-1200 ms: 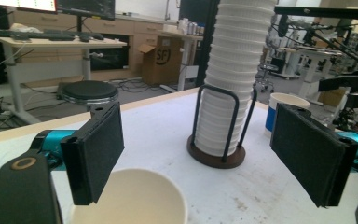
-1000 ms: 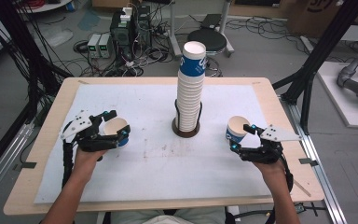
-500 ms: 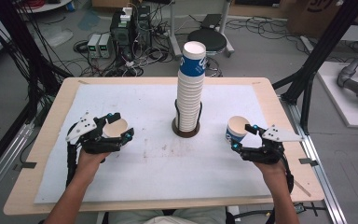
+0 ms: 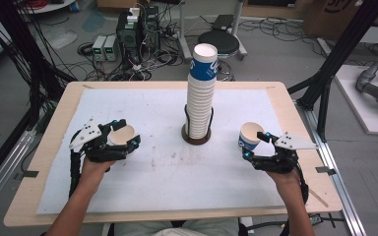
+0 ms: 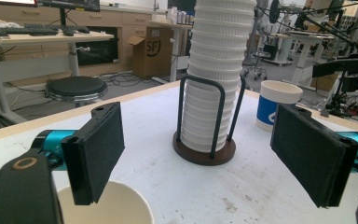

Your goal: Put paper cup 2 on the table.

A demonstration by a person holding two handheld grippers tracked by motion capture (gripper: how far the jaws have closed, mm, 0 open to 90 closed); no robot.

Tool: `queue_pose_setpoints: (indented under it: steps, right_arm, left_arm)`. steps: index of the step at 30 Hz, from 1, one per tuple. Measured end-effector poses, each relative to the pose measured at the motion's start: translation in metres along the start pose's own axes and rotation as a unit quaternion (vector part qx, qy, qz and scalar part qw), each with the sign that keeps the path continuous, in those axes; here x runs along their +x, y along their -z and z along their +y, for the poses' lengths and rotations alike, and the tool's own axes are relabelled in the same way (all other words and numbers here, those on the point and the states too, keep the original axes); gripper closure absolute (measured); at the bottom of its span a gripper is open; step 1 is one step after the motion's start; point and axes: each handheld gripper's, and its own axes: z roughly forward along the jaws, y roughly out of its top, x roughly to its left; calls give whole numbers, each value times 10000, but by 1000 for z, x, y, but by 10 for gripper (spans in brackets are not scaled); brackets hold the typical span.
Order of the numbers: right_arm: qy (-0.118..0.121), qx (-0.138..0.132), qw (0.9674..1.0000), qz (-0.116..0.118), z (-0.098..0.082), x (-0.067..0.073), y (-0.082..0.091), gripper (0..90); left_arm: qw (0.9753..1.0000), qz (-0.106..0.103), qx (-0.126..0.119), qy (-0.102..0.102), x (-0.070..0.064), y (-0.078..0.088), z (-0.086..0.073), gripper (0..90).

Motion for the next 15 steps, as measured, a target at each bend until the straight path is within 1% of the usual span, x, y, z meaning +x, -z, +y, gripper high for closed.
queue_pose_setpoints:
  steps: [9,15]
  right_arm:
    - [-39,3,10000,3,0,1,1,195]
    - [-18,-27,10000,-2,0,0,2,195]
  left_arm:
    - [10000,3,-14,16,1,0,0,173]
    - [10000,1,-15,28,1,0,-1,173]
